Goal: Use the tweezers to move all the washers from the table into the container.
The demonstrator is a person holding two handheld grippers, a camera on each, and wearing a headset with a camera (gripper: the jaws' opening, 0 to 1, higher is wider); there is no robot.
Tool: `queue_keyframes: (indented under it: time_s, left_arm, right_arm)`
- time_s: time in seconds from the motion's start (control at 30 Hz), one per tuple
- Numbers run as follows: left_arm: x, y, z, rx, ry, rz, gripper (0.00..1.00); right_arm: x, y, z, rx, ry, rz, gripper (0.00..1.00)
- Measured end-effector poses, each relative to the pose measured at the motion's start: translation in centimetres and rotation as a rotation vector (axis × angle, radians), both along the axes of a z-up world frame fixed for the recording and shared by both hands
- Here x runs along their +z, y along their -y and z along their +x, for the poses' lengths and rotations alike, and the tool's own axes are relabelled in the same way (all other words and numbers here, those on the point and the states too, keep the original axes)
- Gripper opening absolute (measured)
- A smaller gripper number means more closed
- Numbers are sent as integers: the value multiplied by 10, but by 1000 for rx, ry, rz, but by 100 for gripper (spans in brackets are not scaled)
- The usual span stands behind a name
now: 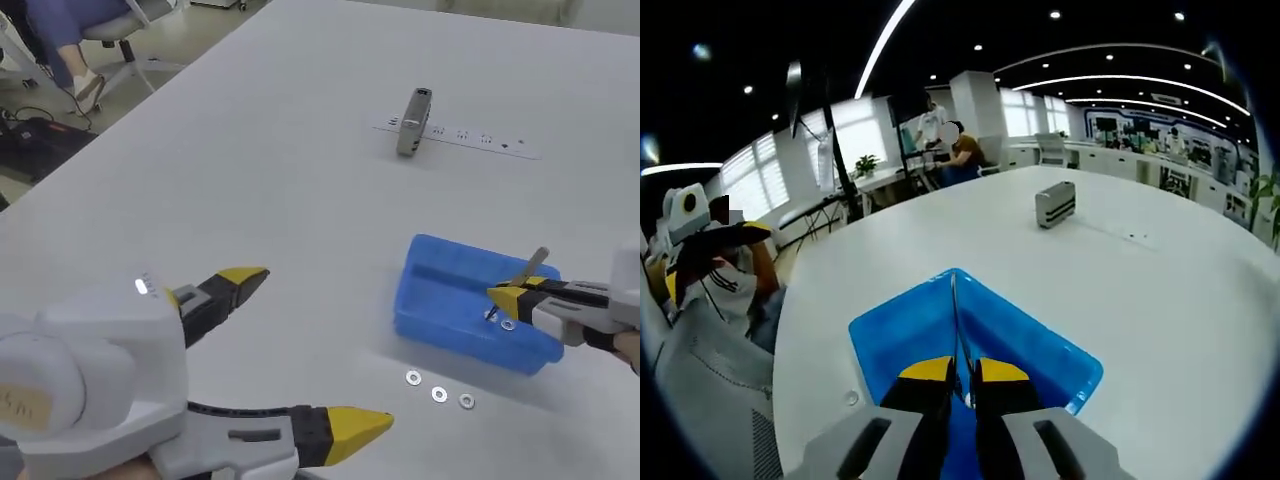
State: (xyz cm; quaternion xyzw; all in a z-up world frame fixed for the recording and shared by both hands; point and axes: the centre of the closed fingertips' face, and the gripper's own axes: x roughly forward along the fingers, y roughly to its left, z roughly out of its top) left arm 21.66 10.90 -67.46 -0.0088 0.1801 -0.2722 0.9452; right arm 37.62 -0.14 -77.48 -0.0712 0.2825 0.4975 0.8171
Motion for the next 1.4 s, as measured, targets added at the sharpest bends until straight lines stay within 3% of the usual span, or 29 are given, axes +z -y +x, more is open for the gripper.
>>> queue_keyframes:
  time_s: [0.33,0.57,0.7,0.97,1.07,1.2,1.4]
  left_arm:
    - [-1,-1,0,12,-1,-3,99]
    - [0,-3,1,20,-2,-14,99]
    - [0,-3,1,22,-3,-13,99]
    - [-4,3,0,9,-15,-9,99]
    - [-4,5,0,0,-17,-11,99]
    - [-5,9,0,-12,-19,-11,99]
    - [-8,11,-1,-27,-25,0,97]
  right_arm:
    - [-4,1,-4,29,31,-19,4]
    - [3,3,-2,18,52,13,5]
    - [17,3,-5,11,68,49,5]
    - [44,1,-32,45,113,93,4]
    - [51,1,-42,50,110,115,4]
    - [55,0,-59,69,70,150,4]
    - [35,-2,-77,115,11,124,4]
